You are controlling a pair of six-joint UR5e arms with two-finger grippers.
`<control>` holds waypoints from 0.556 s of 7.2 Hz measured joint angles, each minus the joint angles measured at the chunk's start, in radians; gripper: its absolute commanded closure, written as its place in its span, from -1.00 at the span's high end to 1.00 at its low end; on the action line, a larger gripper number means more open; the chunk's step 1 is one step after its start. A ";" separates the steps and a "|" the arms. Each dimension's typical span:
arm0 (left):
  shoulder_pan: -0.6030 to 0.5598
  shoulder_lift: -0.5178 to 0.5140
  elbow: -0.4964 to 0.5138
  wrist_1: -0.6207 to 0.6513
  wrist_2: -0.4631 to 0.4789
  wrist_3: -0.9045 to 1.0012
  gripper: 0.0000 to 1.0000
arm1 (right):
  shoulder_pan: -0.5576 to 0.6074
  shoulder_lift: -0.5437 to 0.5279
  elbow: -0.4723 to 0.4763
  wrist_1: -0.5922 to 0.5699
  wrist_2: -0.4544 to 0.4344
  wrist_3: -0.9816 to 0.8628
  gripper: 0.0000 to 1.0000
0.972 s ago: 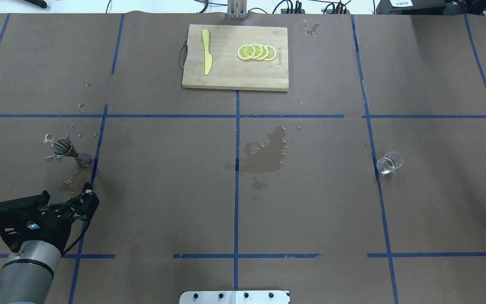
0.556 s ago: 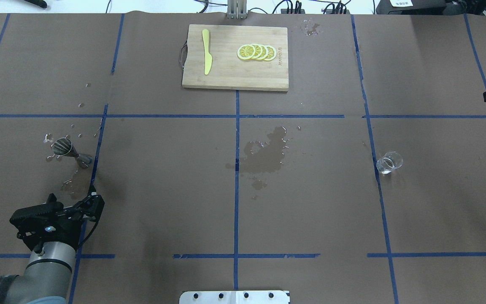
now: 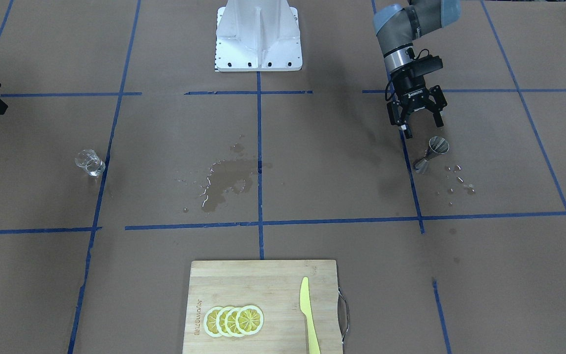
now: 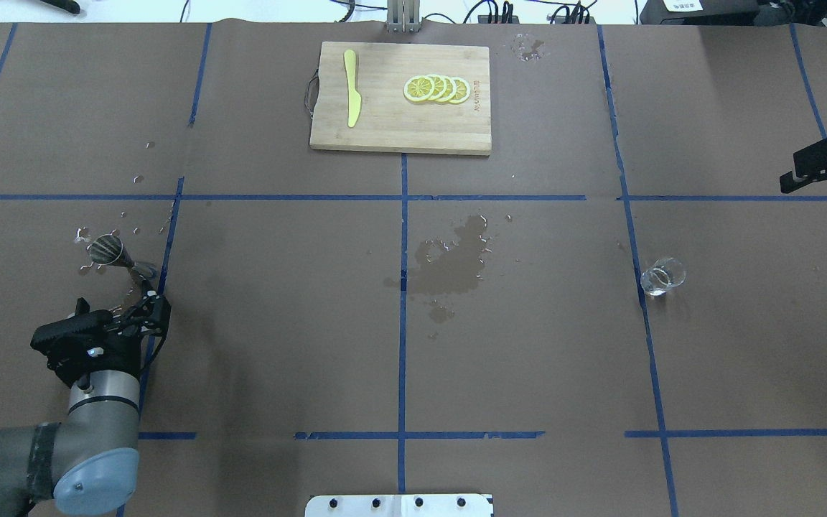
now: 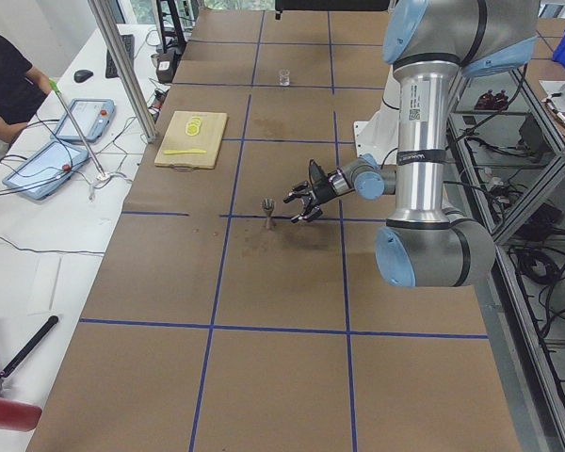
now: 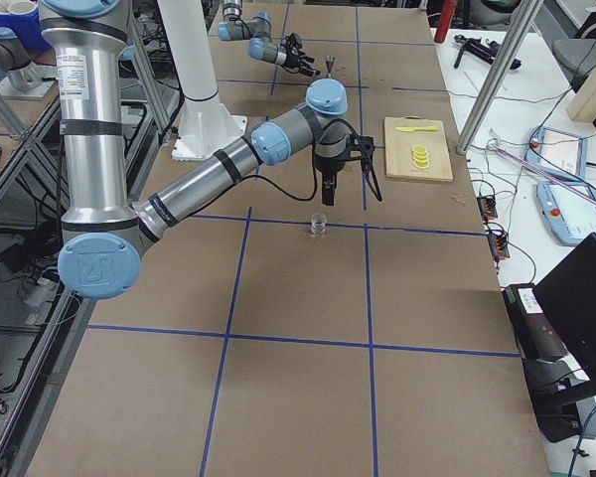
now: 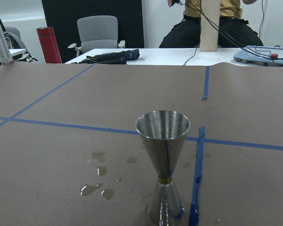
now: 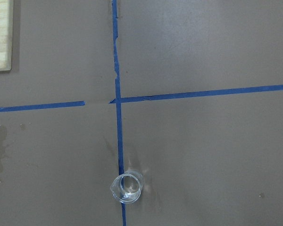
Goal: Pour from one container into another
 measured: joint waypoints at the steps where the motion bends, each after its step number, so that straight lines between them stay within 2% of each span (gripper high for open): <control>1: -0.035 -0.046 0.047 -0.001 0.006 -0.001 0.99 | -0.025 -0.001 0.018 0.000 -0.030 0.026 1.00; 4: -0.097 -0.086 0.109 -0.003 0.014 0.000 0.96 | -0.093 -0.005 0.050 0.007 -0.095 0.096 1.00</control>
